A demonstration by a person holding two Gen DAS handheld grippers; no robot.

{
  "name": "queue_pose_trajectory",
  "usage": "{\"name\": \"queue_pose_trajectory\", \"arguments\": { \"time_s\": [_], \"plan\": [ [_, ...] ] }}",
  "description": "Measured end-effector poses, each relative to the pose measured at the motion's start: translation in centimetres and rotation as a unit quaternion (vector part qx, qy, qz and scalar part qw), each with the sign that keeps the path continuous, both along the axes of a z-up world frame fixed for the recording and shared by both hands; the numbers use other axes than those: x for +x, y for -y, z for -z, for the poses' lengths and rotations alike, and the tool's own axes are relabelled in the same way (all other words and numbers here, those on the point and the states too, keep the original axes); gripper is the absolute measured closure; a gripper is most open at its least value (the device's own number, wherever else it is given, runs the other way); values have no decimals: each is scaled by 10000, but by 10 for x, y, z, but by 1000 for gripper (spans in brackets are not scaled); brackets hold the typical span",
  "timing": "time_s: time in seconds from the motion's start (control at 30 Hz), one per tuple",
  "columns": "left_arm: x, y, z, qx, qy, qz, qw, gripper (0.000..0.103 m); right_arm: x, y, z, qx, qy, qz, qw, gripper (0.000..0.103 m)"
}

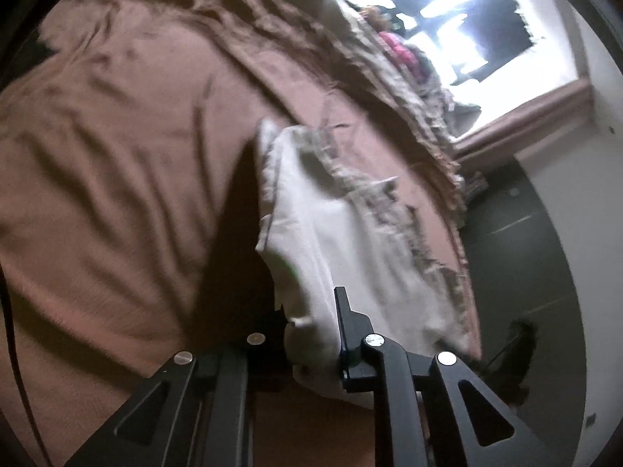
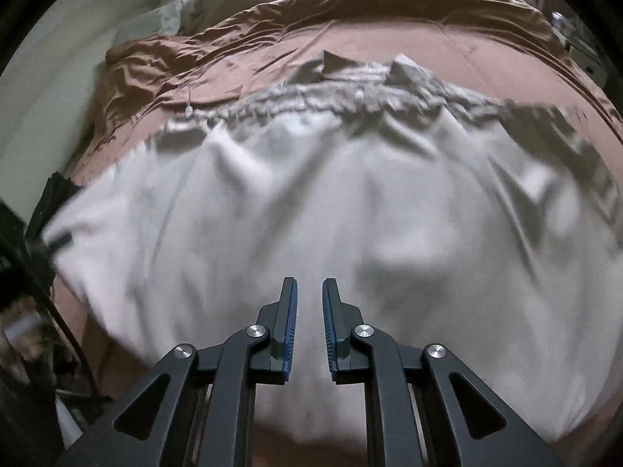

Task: Fold large clothes

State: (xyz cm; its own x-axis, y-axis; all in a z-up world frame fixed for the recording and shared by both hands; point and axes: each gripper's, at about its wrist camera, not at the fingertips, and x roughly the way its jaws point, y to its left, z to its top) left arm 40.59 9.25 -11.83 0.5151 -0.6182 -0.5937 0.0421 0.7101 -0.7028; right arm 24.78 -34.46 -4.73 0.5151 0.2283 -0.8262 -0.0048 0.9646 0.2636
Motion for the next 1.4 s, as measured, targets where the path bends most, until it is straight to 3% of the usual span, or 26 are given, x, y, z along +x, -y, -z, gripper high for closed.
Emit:
{"name": "queue_pose_trajectory", "arguments": {
  "time_s": [0.3, 0.47, 0.7, 0.93, 0.97, 1.03, 1.07, 1.1, 1.4],
  "plan": [
    [3, 36, -63, -285, 606, 346, 9972, 88, -37, 1, 28, 529, 11, 175, 9984, 93],
    [5, 72, -99, -345, 912, 670, 9930, 88, -31, 10, 45, 689, 15, 229, 9974, 93],
    [6, 137, -148, -271, 1303, 1186, 9840, 88, -34, 22, 39, 986, 128, 196, 9949, 93],
    [14, 197, -181, -188, 1484, 1600, 9757, 88, -67, 76, 7, 1284, 642, 542, 9882, 92],
    [14, 208, -185, -167, 1498, 1680, 9742, 88, -71, 83, 4, 1332, 695, 576, 9870, 90],
    [14, 224, -188, -143, 1515, 1802, 9718, 88, -81, 104, -3, 1525, 809, 666, 9827, 71],
    [15, 237, -191, -129, 1519, 1888, 9701, 88, -87, 114, -5, 1594, 891, 745, 9804, 46],
    [19, 244, -192, -119, 1520, 1943, 9690, 88, -93, 120, -6, 1637, 956, 808, 9785, 34],
    [28, 339, -185, -39, 1374, 2549, 9571, 88, -169, 209, -10, 2068, 1232, 1458, 9596, 34]
  ]
}}
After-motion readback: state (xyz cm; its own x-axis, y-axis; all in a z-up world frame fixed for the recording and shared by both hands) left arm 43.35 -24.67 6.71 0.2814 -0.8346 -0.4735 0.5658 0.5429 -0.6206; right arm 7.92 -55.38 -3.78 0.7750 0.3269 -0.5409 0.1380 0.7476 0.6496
